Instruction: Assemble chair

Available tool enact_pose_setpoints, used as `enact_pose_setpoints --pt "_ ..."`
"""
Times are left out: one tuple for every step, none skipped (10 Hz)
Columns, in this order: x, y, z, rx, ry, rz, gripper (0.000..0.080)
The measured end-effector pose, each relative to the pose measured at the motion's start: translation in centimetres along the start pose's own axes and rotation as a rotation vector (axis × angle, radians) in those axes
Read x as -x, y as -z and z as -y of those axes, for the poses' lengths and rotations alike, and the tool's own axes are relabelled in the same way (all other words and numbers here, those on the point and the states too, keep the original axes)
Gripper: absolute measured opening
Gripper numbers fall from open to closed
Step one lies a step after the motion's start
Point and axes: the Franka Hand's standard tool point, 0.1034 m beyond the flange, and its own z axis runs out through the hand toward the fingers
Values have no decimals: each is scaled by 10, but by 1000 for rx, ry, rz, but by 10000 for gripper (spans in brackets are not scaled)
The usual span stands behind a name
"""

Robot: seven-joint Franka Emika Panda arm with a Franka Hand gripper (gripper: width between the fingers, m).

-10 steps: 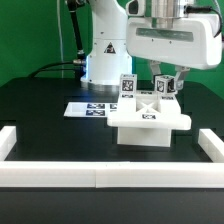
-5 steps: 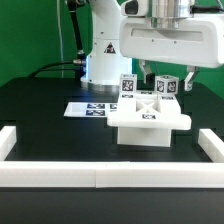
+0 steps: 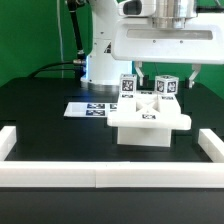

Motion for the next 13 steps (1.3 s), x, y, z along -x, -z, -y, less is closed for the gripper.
enact_pose_setpoints --pt "0 0 0 0 75 0 649" --pt "0 0 -1 1 151 0 649" --pt "0 0 -1 1 210 0 649" --pt "0 0 -1 2 255 0 649" --pt "0 0 -1 2 338 0 649" --pt "-1 0 -2 2 397 0 649" --pt "-1 0 -2 2 434 0 649" --pt "-1 0 -3 4 486 0 649" --pt "-1 0 -3 4 477 0 649" --pt "-1 0 -3 4 462 0 526" --pt "-1 0 -3 4 442 0 388" --pt "-1 0 -3 4 442 0 283" --pt "-1 0 -3 4 438 0 283"
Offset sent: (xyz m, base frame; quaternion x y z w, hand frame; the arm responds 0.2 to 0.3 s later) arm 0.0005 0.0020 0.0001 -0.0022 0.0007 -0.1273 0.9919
